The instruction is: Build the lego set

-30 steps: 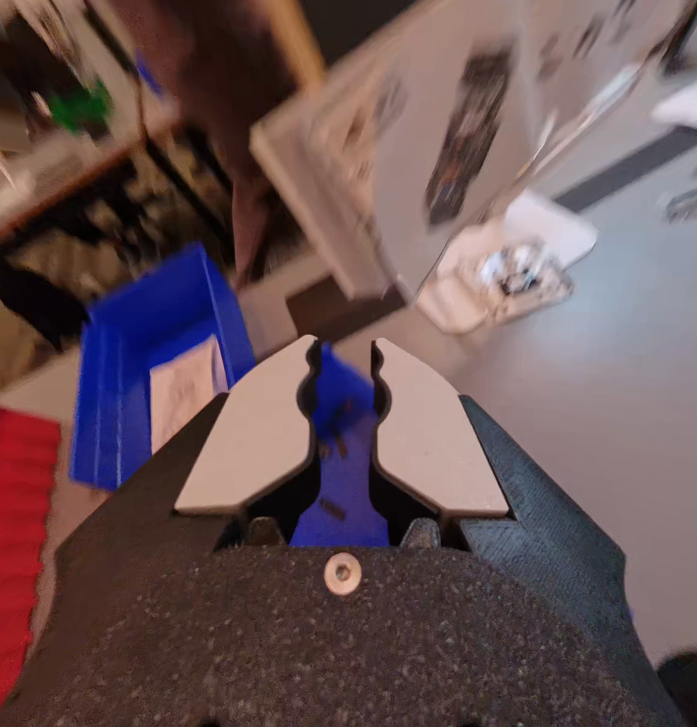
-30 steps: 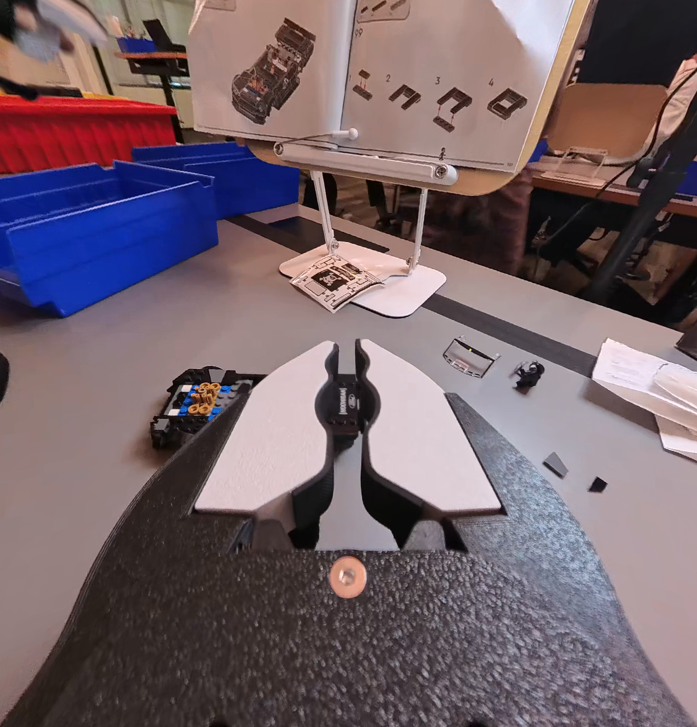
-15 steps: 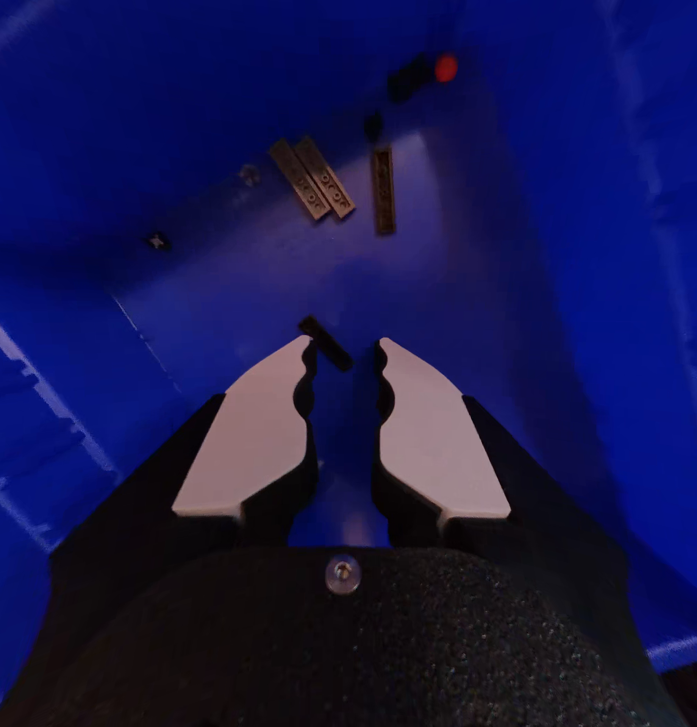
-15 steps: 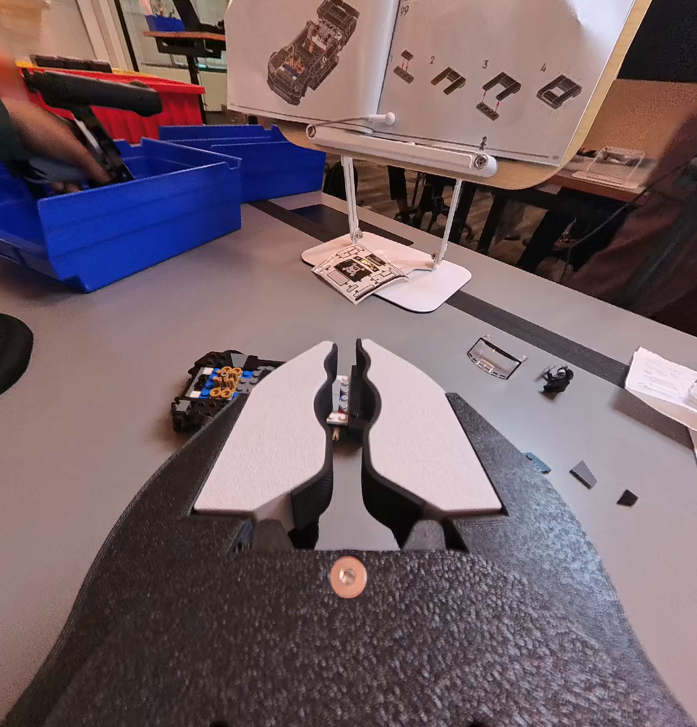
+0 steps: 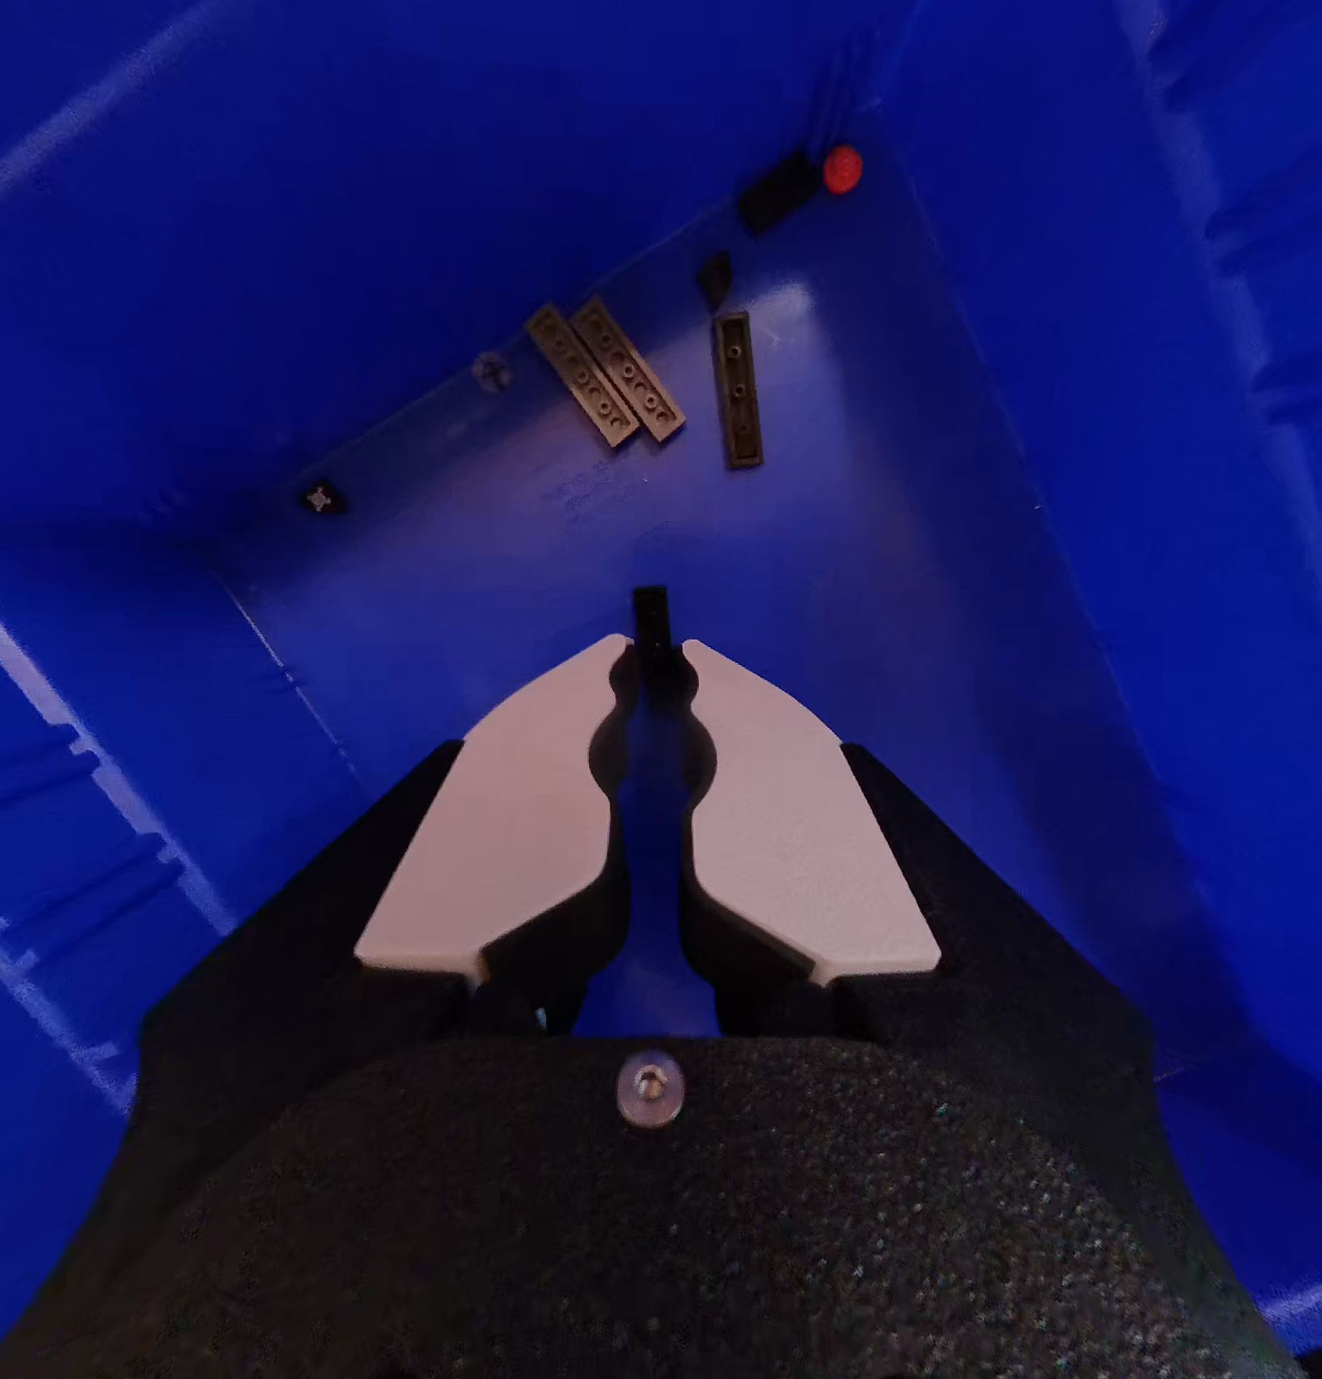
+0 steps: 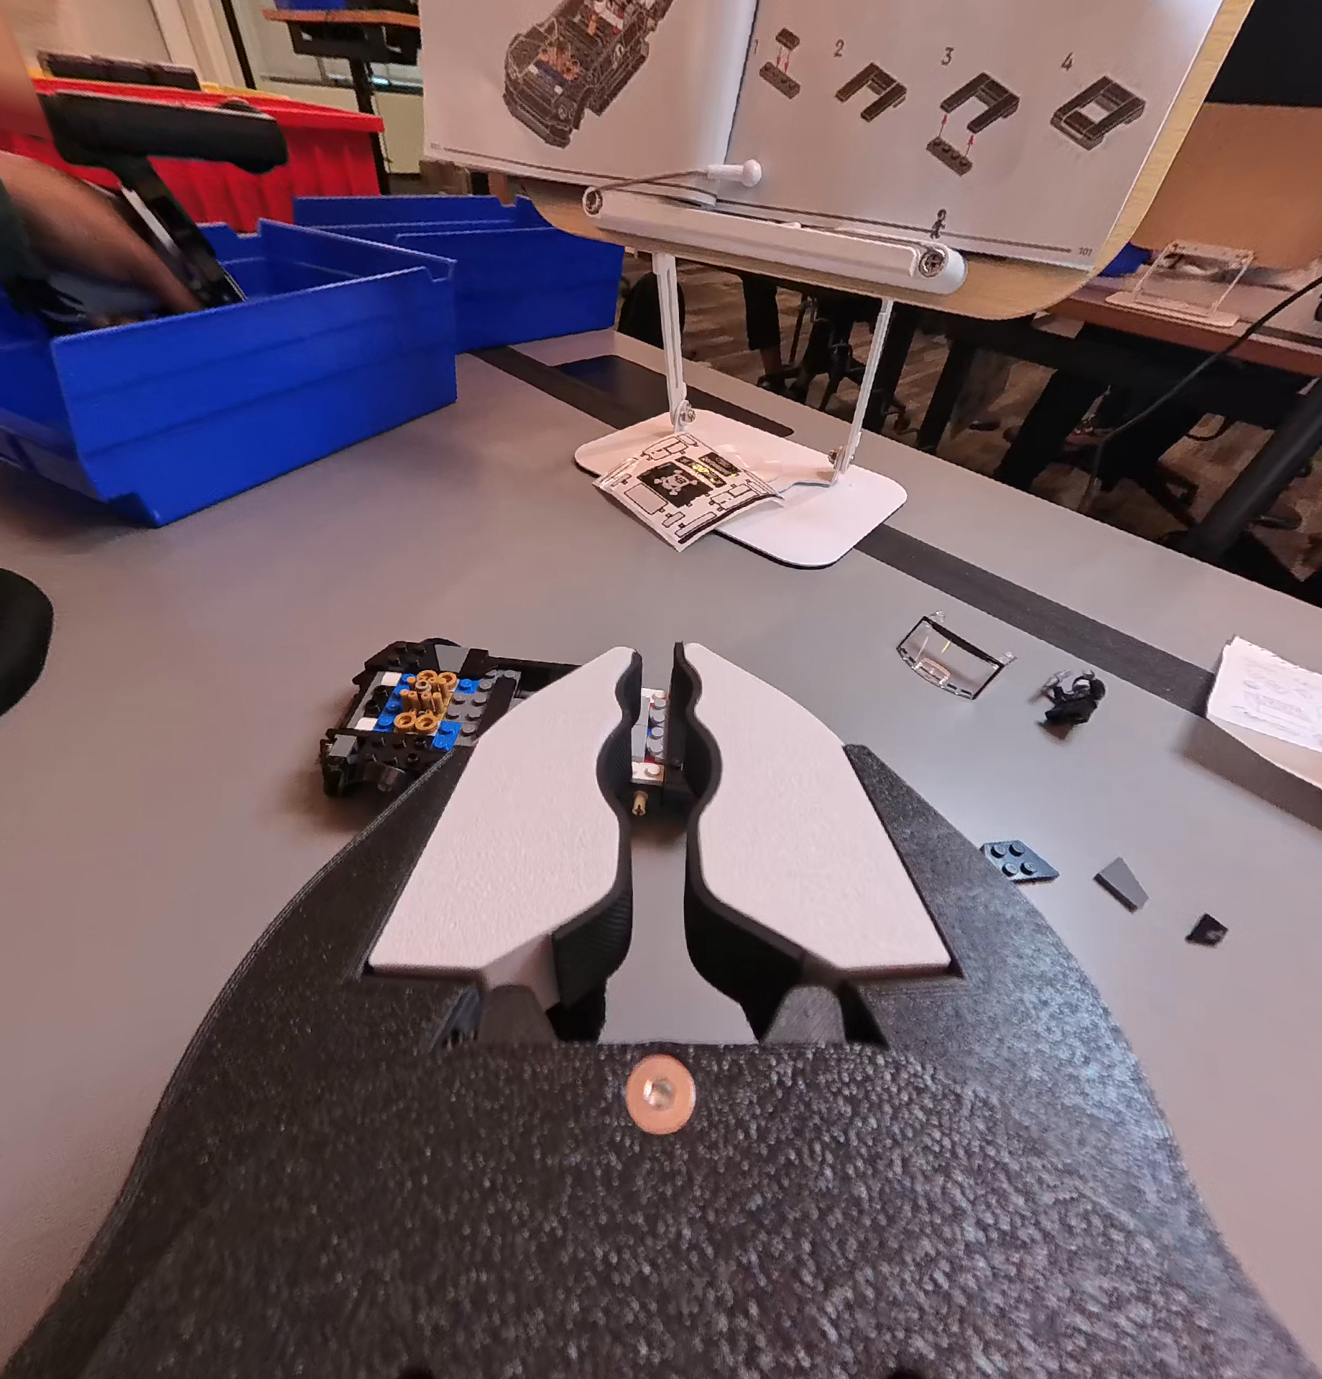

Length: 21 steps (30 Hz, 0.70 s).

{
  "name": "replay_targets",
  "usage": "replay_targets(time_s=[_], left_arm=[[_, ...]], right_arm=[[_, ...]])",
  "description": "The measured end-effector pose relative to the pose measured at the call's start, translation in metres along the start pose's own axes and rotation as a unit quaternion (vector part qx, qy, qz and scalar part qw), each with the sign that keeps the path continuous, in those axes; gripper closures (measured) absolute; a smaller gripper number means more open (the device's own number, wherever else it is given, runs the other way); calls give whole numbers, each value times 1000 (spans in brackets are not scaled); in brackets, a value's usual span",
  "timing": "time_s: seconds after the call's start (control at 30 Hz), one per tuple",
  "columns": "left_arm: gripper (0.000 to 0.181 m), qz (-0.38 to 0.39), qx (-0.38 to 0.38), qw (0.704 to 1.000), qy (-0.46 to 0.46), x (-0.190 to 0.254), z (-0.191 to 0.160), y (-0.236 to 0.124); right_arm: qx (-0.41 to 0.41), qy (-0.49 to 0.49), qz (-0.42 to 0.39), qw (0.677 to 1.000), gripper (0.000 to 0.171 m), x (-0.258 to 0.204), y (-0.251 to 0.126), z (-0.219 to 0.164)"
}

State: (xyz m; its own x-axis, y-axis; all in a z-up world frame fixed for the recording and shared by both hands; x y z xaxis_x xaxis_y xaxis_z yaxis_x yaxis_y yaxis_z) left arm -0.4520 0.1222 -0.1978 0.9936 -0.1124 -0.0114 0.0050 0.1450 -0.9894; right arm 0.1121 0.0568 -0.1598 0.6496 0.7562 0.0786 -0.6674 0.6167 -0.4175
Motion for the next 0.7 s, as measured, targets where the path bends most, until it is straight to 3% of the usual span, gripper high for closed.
replay_targets(time_s=[0.23, 0.47, 0.57, 0.7], left_arm=[[172, 0, 38, 999, 31, 8, -2, -7], [173, 10, 201, 977, 71, 40, 5, -84], [173, -8, 262, 959, 112, 74, 3, -118], [173, -83, 323, 919, 209, 164, -18, -143]], right_arm=[[0, 3, -2, 1000, 163, 2, -1, -1], [-9, 1, 5, 1000, 163, 0, 3, -3], [-12, -7, 5, 1000, 163, -2, 4, -4], [-17, -11, 6, 1000, 163, -3, 6, -5]])
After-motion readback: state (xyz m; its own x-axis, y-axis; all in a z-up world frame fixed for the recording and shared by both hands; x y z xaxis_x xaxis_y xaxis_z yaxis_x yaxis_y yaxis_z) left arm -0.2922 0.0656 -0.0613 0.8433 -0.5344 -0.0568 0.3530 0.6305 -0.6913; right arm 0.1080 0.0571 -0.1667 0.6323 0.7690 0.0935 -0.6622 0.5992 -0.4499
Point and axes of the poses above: each gripper's, where its closed fingertips meet, y out along the fingers, z out of its top, x = y × z across the jaws, the point moved 9 cm from there along -y, back along the fingers, and after that the axes turned 13 degrees about -x, right-handed, at the moved point
